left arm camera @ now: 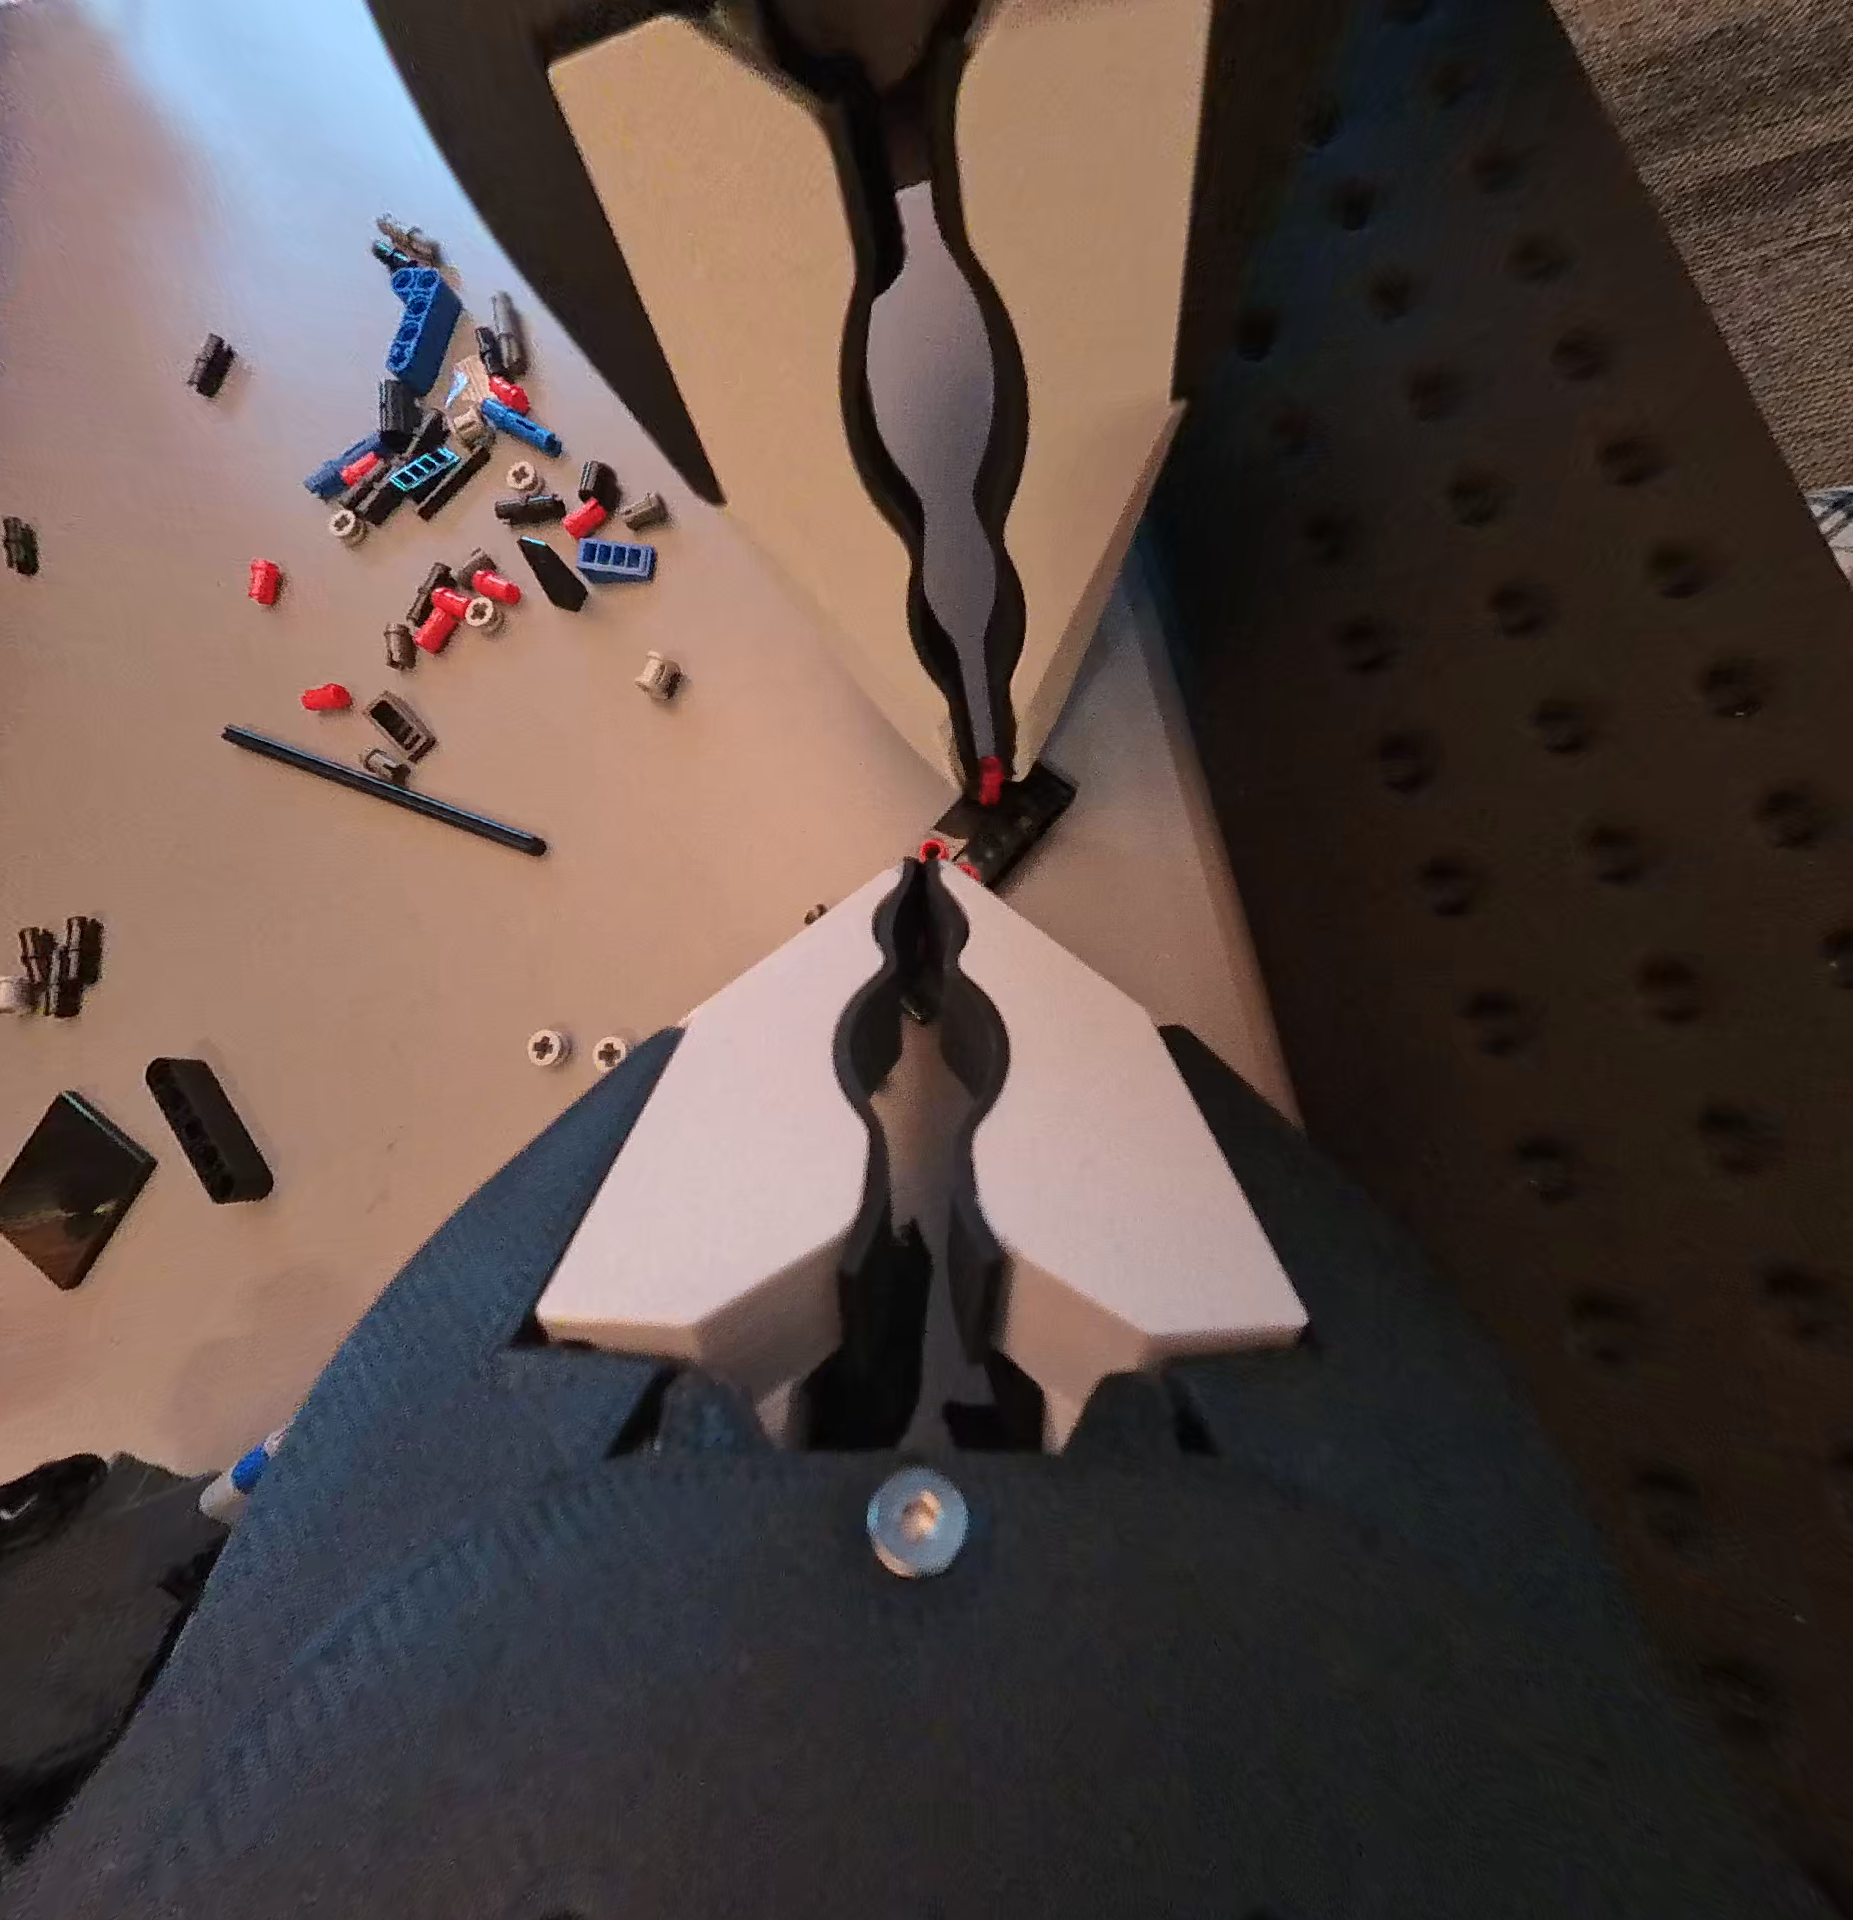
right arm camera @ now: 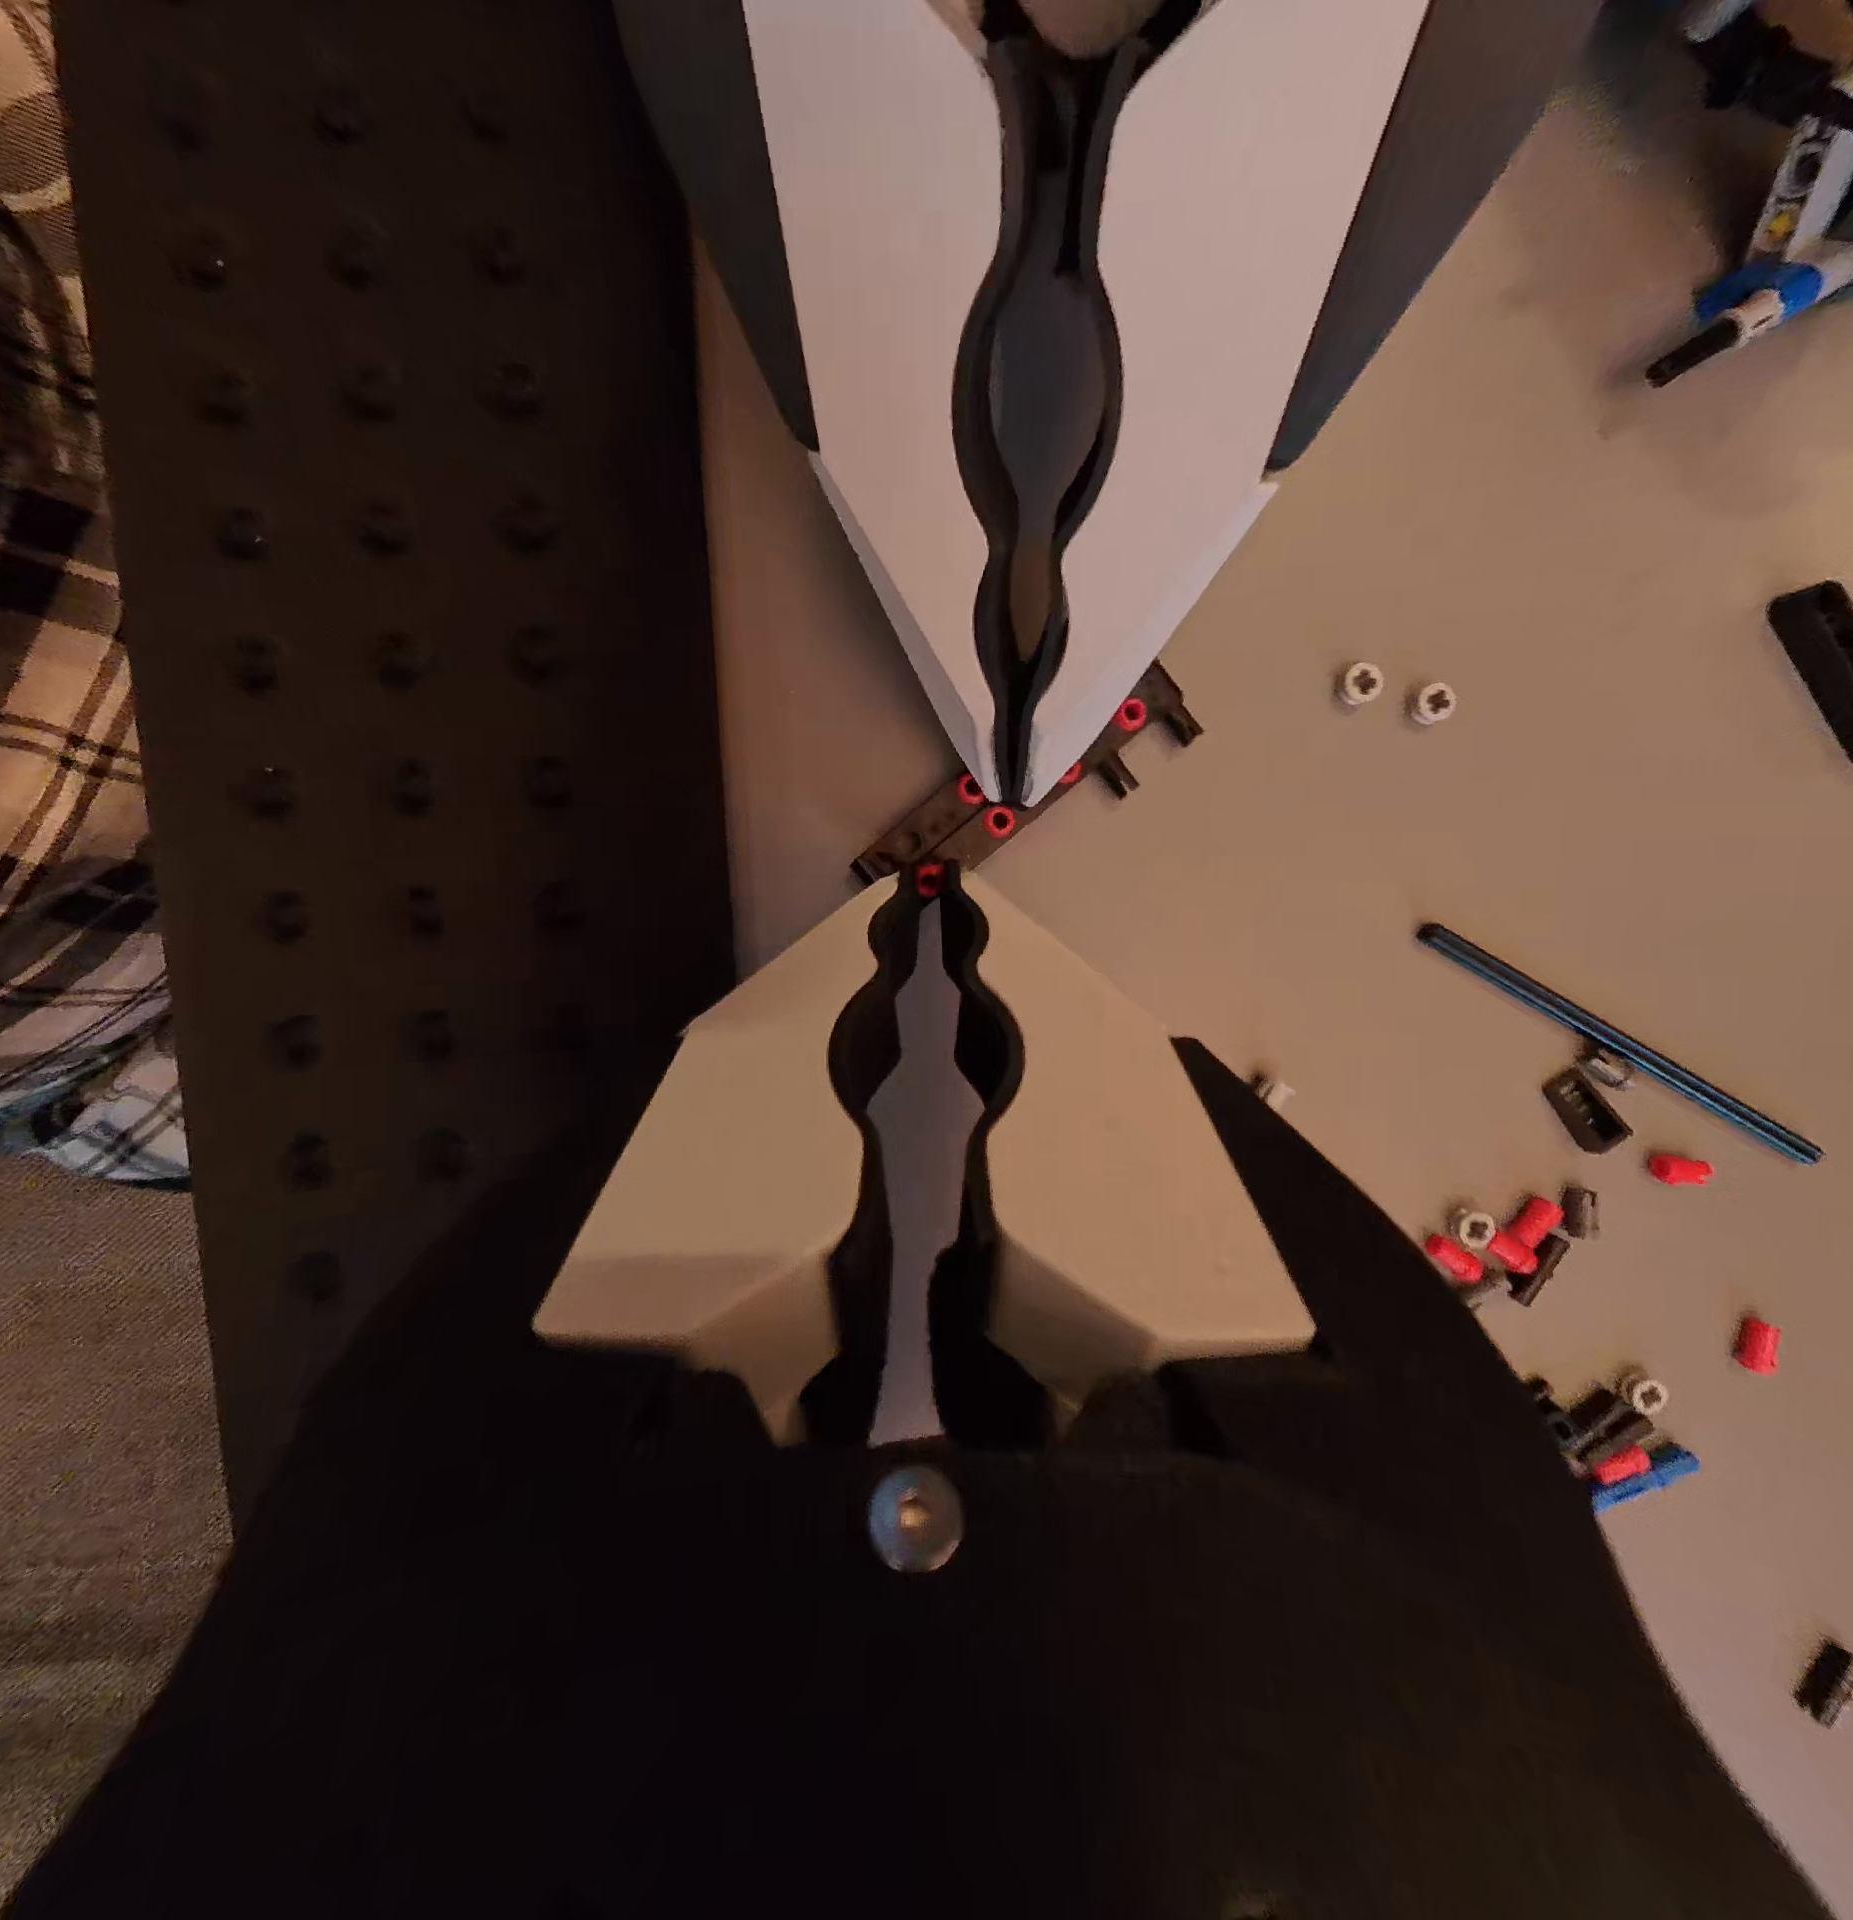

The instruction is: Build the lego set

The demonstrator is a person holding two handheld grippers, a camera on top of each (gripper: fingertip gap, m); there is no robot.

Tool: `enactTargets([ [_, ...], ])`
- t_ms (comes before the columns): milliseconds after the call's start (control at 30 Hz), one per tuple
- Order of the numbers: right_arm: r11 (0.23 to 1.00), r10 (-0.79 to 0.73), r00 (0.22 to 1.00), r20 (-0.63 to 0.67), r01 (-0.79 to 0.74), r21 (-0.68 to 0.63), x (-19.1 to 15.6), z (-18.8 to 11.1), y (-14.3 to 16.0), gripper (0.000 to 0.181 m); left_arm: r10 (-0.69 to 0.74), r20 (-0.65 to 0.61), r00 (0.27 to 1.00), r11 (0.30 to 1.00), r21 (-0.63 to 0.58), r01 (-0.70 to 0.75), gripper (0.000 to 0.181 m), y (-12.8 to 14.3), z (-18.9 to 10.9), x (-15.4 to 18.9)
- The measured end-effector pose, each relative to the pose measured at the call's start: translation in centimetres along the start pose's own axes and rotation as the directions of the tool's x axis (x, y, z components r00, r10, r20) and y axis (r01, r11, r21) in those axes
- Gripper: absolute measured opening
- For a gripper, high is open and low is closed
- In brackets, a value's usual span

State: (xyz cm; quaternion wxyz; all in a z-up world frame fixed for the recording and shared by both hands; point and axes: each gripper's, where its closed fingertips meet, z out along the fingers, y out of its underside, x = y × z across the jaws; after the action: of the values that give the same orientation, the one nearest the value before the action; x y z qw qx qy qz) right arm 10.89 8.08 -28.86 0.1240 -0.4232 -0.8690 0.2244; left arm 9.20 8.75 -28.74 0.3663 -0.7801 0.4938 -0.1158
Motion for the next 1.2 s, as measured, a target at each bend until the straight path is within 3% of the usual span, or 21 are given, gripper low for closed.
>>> enactTargets([
  [400,0.977,-0.118,0.981,0.154,0.142,-0.159,-0.2,0.1,0.0,0.003,-0.034,-0.014,0.999,0.999,0.024,0.034,0.0,-0.1,0.1,-0.1],
  [767,0.999,-0.043,0.999,-0.015,0.043,-0.028,0.0,-0.6,0.5,0.005,-0.035,-0.016,0.999,0.999,0.033,0.035,0.0,-0.1,0.1,-0.1],
  [867,0.998,-0.032,0.999,-0.038,0.035,0.056,0.1,-1.6,-1.0,0.0,-0.036,-0.017,0.999,0.999,0.034,0.037,0.0,-0.1,0.1,-0.1],
  [1033,0.999,-0.043,0.999,-0.009,0.043,-0.006,-0.2,0.0,-0.2,0.0,-0.037,-0.016,0.999,0.999,0.033,0.038,0.0,-0.1,0.1,0.0],
  [1200,0.998,-0.052,0.998,-0.047,0.051,-0.027,0.4,-0.3,-0.2,0.0,-0.034,-0.016,0.999,0.999,0.034,0.034,0.0,-0.1,0.1,0.0],
])
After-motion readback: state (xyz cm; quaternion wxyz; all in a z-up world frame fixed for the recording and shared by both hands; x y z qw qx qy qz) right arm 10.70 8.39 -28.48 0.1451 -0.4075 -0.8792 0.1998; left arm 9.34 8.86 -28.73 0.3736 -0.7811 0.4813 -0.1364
